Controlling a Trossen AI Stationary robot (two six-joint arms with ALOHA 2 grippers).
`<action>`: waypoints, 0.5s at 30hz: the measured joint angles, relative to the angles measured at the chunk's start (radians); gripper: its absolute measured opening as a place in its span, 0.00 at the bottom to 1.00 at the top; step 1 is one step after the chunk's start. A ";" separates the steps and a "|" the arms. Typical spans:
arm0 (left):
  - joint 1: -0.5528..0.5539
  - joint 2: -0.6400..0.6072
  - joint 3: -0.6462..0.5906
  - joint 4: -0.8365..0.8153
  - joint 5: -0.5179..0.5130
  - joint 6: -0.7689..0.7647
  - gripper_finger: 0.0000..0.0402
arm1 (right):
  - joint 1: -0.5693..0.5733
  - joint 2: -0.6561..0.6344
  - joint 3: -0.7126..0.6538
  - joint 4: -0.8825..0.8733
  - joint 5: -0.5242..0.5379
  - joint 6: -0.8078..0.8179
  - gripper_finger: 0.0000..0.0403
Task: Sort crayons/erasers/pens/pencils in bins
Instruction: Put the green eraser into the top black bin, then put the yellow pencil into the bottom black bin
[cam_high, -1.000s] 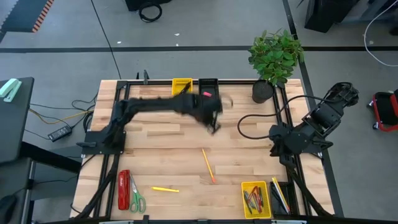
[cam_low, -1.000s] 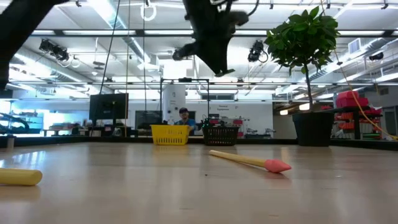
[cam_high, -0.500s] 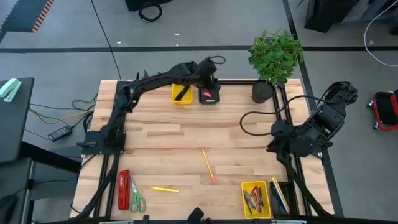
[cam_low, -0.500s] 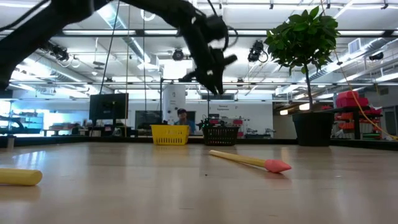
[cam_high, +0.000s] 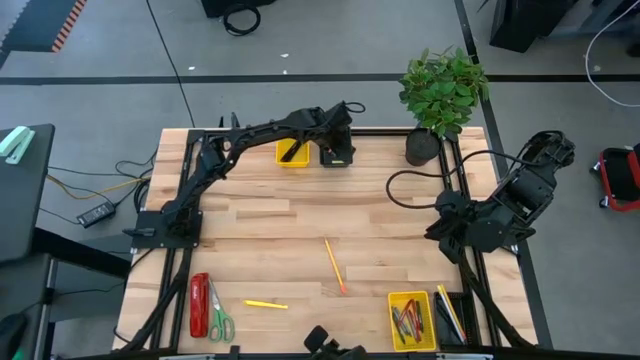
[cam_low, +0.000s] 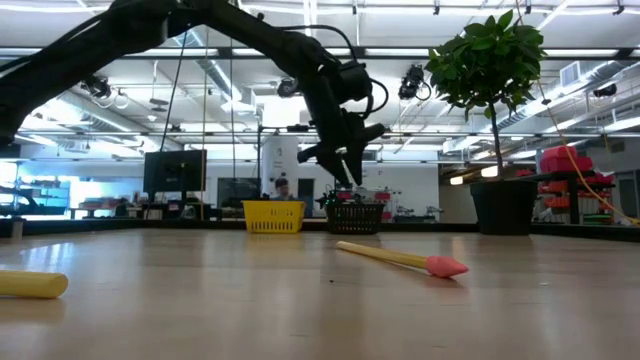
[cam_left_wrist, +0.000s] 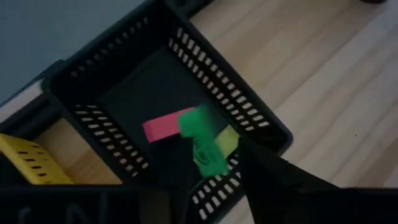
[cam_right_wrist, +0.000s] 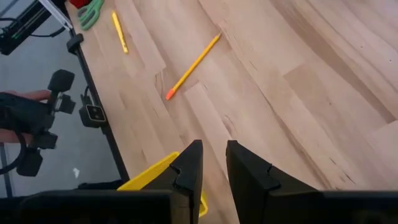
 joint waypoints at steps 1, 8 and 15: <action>0.002 -0.001 0.000 -0.003 0.000 0.000 0.35 | 0.000 0.000 0.000 -0.001 0.002 0.000 0.19; 0.015 -0.021 0.000 -0.091 0.000 -0.006 0.51 | 0.000 0.000 0.000 -0.002 0.006 0.020 0.19; -0.036 -0.164 0.001 -0.199 0.050 0.105 0.52 | 0.000 0.000 0.000 -0.002 0.006 0.023 0.19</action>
